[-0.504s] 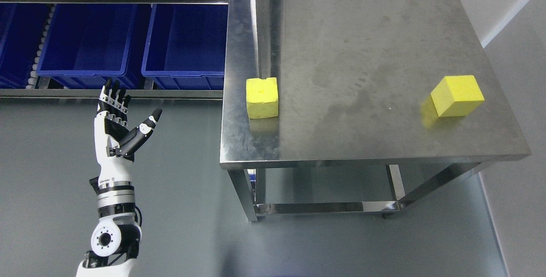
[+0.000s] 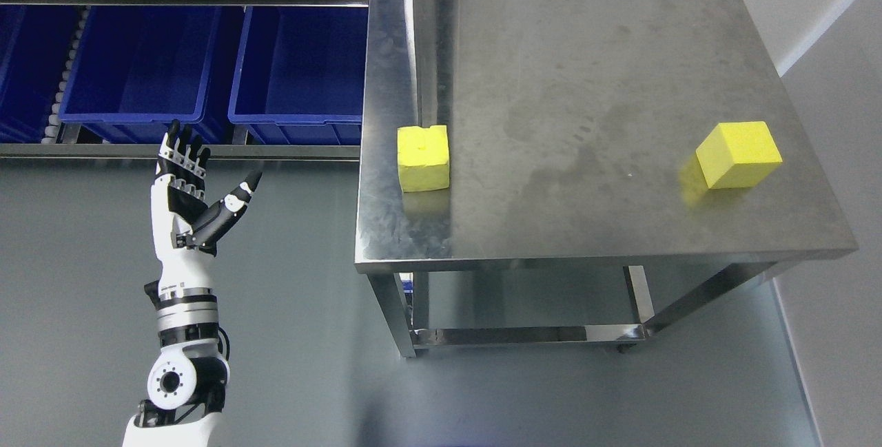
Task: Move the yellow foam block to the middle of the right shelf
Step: 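Raise the left hand toward the nearer yellow foam cube on the table, then reach the left hand forward around the nearer yellow foam cube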
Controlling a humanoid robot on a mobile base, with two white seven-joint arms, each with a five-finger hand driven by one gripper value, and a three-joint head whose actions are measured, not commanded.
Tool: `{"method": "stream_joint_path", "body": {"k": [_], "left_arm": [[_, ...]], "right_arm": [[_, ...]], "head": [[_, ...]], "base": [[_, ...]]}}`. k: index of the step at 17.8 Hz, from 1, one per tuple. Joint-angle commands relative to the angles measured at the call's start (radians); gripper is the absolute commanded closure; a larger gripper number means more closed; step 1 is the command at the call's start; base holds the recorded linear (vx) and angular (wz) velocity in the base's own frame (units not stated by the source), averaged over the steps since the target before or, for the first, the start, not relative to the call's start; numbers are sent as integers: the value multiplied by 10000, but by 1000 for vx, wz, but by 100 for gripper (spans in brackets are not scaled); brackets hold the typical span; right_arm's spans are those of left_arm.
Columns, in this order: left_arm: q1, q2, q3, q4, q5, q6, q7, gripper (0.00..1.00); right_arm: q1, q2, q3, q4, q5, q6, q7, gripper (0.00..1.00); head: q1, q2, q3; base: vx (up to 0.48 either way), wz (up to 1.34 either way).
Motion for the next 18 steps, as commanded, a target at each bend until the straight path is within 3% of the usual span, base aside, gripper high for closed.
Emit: {"method": "stream_joint_path", "body": {"k": [1,7,11,18], "left_arm": [[-1045,175,31,-34,-11,400,-60,0],[-2963,175,-626,-3,-41,800,-1083,0],[-3088,175,-1302,-3,-56,1106,-3614,0],[-3394,690,-2131,-18,-1006,818,-4830,0]], "right_arm": [[15,-175,0,-175,31,-6,-5,0],[15,-175,0,-175,31,-6,-5,0],[15,-175,0,-175,31,-6,-5,0],[15,-175,0,-175,31,-6,-5,0]], "head": [[0,0,0],[0,0,0],[0,0,0],[0,0,0]], "base": [[0,0],[0,0],[0,0],[0,0]]}}
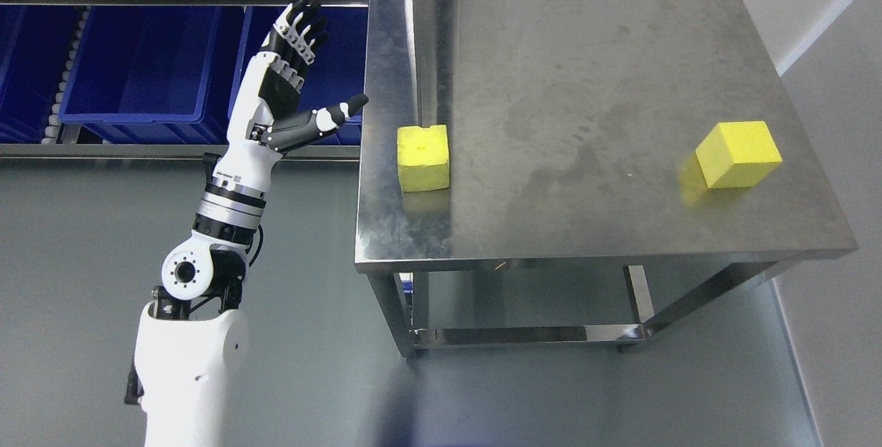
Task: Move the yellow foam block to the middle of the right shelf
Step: 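Reach the left hand forward around the nearer yellow foam cube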
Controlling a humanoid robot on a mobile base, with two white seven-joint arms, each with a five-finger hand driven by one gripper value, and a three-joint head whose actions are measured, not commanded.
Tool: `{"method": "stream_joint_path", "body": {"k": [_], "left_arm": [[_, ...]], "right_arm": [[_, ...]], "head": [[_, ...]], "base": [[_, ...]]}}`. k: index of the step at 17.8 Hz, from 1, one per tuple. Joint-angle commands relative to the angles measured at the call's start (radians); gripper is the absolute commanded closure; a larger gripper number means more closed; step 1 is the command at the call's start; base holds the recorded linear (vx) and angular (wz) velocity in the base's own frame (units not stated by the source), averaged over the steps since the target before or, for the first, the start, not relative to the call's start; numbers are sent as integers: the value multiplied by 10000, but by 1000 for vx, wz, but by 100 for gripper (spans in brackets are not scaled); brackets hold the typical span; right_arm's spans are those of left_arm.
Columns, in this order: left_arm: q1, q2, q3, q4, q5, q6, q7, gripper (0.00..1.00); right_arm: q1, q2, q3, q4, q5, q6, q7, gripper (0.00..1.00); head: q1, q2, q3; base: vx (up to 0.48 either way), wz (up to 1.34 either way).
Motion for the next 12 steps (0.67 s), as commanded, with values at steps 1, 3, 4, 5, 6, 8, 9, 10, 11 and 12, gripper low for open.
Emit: {"method": "stream_joint_path", "body": {"k": [1,3,4,5,6,8,9,10,11,12], "left_arm": [[-558,616,-1071,21,-1072,-385,-441,0],[-713,693,-1148,143,-2572,-324,-1081,0],[-714,693,-1224,189,-2898,-294,-1724,0],[-668,708,-1362,190,-2962,-126,-2140,0],[-668,724,-1485,190,-2993,194,-2372,0],[-667,861,-1669,190,-3176,610,-2420,0],[-683,923,-1685,190,-3436,688,-2436,0],[-698,969,-1685,205,-3742,704,-2436,0],[-729,1045,-1685,205,-3943,704,-2451,0],[-850,1092,-1700,236,-4081,764,-2497,0]], "right_arm": [[15,-175,0,-175,31,-7,-3,0],[15,-175,0,-175,31,-7,-3,0],[15,-175,0,-175,31,-7,-3,0],[15,-175,0,-175,31,-7,-3,0],[15,-175,0,-175,31,-7,-3,0],[15,-175,0,-175,31,-7,-3,0],[15,-175,0,-175,31,-7,-3,0],[15,-175,0,-175,31,-7,-3,0],[15,-175,0,-175,31,-7,-3,0],[15,-175,0,-175,31,-7,-3,0]], "head": [[0,0,0],[0,0,0],[0,0,0],[0,0,0],[0,0,0],[0,0,0],[0,0,0],[0,0,0],[0,0,0],[0,0,0]], "base": [[0,0],[0,0],[0,0],[0,0],[0,0],[0,0],[0,0],[0,0],[0,0],[0,0]]}}
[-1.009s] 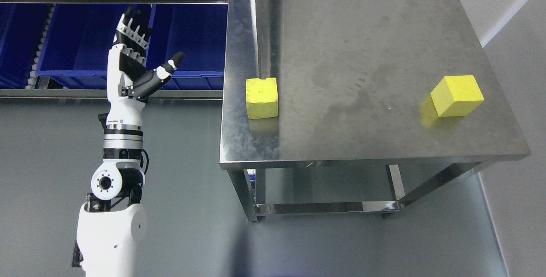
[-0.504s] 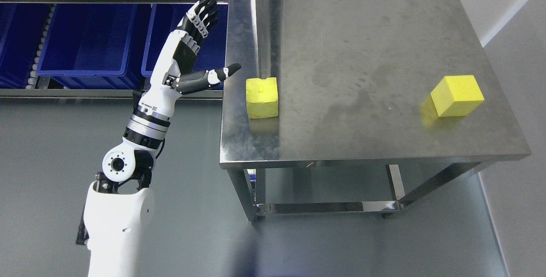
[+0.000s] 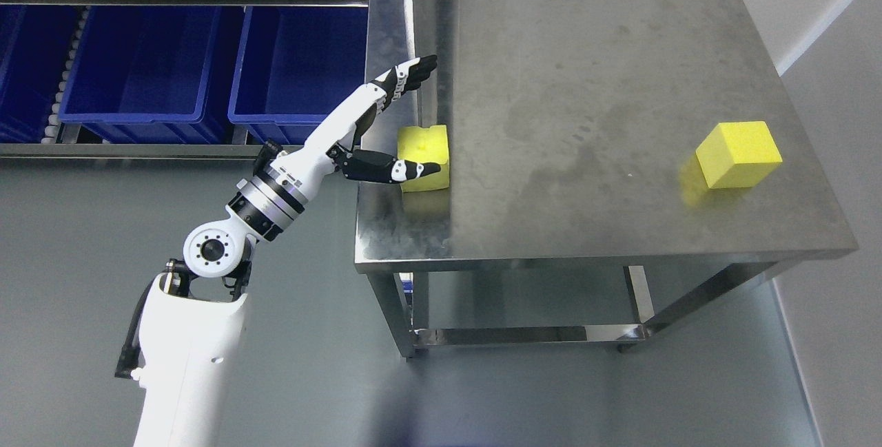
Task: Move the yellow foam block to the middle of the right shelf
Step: 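Reach the left hand forward around the nearer yellow foam cube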
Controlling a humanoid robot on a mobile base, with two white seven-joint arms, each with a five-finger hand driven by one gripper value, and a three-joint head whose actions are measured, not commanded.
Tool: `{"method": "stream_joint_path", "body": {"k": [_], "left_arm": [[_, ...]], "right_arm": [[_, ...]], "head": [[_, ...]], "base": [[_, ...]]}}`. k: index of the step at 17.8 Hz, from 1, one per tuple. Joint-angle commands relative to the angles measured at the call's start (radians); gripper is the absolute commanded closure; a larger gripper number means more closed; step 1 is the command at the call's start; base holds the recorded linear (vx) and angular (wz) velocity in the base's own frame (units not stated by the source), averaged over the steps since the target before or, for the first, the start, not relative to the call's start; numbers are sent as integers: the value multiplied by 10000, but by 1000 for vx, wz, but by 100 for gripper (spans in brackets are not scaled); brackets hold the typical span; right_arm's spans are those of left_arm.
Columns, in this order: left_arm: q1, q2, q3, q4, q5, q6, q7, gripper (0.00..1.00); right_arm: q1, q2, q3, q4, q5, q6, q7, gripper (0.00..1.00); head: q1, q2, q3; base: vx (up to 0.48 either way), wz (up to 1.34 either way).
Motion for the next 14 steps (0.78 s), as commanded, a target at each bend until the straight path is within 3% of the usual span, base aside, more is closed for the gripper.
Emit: {"method": "stream_joint_path", "body": {"k": [1,6,10,13,14], "left_arm": [[-307,515,-746,135,-1287,343,-204,0],[-767,423,-1376,702,-3019,529,-267,0],[-1166,316,-1697,1346,-3175,590,-267,0],[-1182,25,-1928,1423,-3160,513,-465,14],[-1182,-173,-2004,1591,-3175,483,-572,25]], "right_arm": [[15,-175,0,-175,31,-17,-2,0],[15,-175,0,-175,31,-2,-2,0],[15,-175,0,-175,31,-2,-2,0],[15,-175,0,-175,31,-17,-2,0],[15,-175,0,-175,31,-2,-2,0]], "head": [[0,0,0],[0,0,0],[0,0,0],[0,0,0],[0,0,0]], "base": [[0,0],[0,0],[0,0],[0,0],[0,0]]}}
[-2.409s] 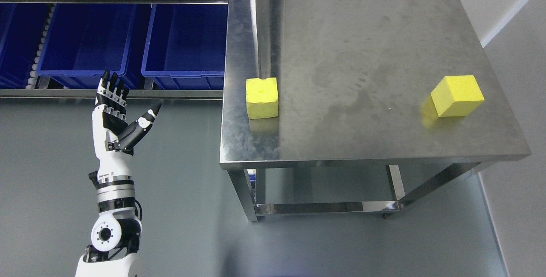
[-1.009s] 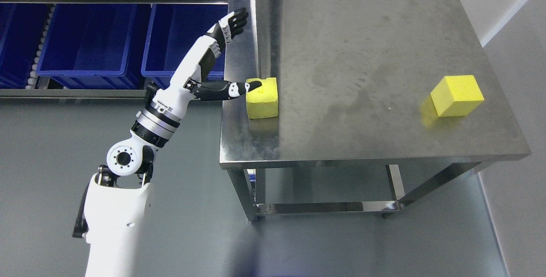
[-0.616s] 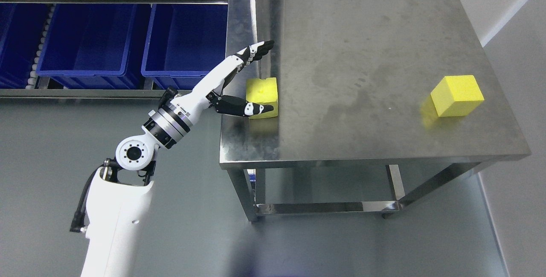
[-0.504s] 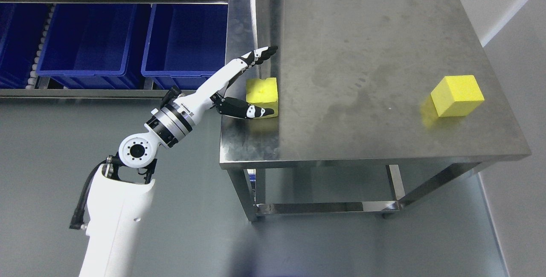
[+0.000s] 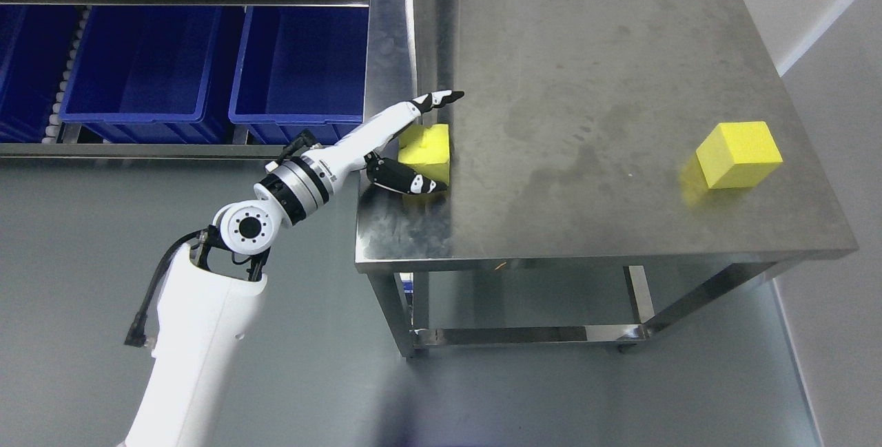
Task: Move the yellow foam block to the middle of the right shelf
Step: 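Reach the left hand forward around the nearer yellow foam cube, then close the left hand fingers around the yellow foam cube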
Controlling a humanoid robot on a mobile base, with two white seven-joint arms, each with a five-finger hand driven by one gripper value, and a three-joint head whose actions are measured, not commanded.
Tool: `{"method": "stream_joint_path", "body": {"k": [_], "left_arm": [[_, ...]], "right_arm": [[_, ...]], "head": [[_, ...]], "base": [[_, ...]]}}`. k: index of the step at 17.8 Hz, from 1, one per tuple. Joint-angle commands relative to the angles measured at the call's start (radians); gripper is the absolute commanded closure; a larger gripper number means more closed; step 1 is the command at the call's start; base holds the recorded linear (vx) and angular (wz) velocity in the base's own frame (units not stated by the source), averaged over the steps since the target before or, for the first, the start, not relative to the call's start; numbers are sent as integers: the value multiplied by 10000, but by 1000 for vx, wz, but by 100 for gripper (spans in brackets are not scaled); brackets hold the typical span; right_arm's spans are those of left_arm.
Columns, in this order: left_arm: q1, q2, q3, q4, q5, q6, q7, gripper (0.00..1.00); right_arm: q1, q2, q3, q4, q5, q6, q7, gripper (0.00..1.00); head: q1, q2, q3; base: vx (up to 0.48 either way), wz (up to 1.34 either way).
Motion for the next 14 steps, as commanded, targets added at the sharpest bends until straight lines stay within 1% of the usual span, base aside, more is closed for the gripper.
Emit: {"method": "stream_joint_path", "body": {"k": [1,3,6,7,8,9,10,11,12,14], "left_arm": [[-226,-575,-904,960,-361,-151,-344,32],[-241,-715,-936,992,-406,-121,-620,41],[-272,-771,-875,1053,-836,-29,-713,44],[-272,-771,-890,1053,-912,63,-713,48],[-242,-771,-875,1053,-913,170,-713,63],[-241,-771,-890,1053,-928,216,-713,70],[-241,-771,-875,1053,-943,217,-713,84],[-272,-771,-829,1053,-944,232,-713,93],[-287,-771,-737,1038,-928,217,-683,98],[-333,-771,-142,1007,-883,186,-560,100]], "right_arm": [[15,-175,0,-175,31,2,-2,0],[15,-175,0,-175,31,2,-2,0],[15,-175,0,-175,31,2,-2,0],[15,-175,0,-175,31,2,-2,0],[15,-175,0,-175,31,2,-2,0],[15,-175,0,-175,31,2,-2,0],[15,-175,0,-175,31,2,-2,0],[15,-175,0,-175,31,2,-2,0],[15,-175,0,-175,31,2,-2,0],[15,-175,0,-175,31,2,-2,0]], "head": [[0,0,0],[0,0,0],[0,0,0],[0,0,0],[0,0,0],[0,0,0],[0,0,0],[0,0,0],[0,0,0],[0,0,0]], "base": [[0,0],[0,0],[-1,39],[-2,59],[-2,78],[-2,78],[2,101],[2,101],[9,61],[7,54]]}}
